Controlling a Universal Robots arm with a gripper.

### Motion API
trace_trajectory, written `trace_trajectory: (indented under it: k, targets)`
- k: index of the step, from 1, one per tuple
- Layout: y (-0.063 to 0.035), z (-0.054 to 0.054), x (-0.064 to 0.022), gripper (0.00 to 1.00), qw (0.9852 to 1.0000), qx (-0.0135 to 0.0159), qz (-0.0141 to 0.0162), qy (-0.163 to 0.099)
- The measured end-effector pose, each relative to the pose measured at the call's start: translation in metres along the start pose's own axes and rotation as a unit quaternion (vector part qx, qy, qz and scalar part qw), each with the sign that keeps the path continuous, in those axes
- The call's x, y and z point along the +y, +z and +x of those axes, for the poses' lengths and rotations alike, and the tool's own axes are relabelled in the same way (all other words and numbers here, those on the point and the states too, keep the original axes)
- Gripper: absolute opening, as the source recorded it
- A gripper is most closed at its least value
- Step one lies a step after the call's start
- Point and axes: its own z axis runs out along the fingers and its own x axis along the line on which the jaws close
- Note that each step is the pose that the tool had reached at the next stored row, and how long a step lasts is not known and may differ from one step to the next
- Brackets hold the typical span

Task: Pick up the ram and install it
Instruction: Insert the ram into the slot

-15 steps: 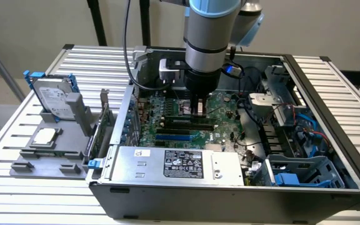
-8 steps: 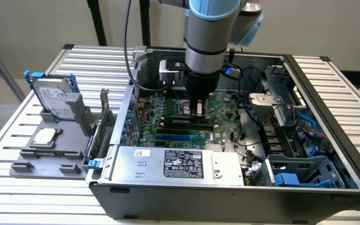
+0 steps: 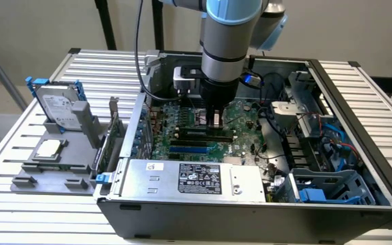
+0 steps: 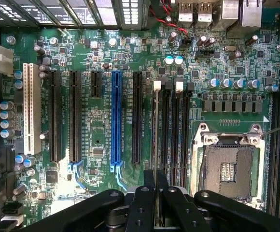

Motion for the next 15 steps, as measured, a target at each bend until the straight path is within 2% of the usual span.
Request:
trace_trajectory:
  k: [9,15]
  targets:
    - [0.0019,-0.0013,-0.0007,0.13,1.0000,0.0006,-0.0001,0.000]
    - [0.0029,-0.0018,-0.0011,0.13,1.0000,0.0026,0.0000,0.000]
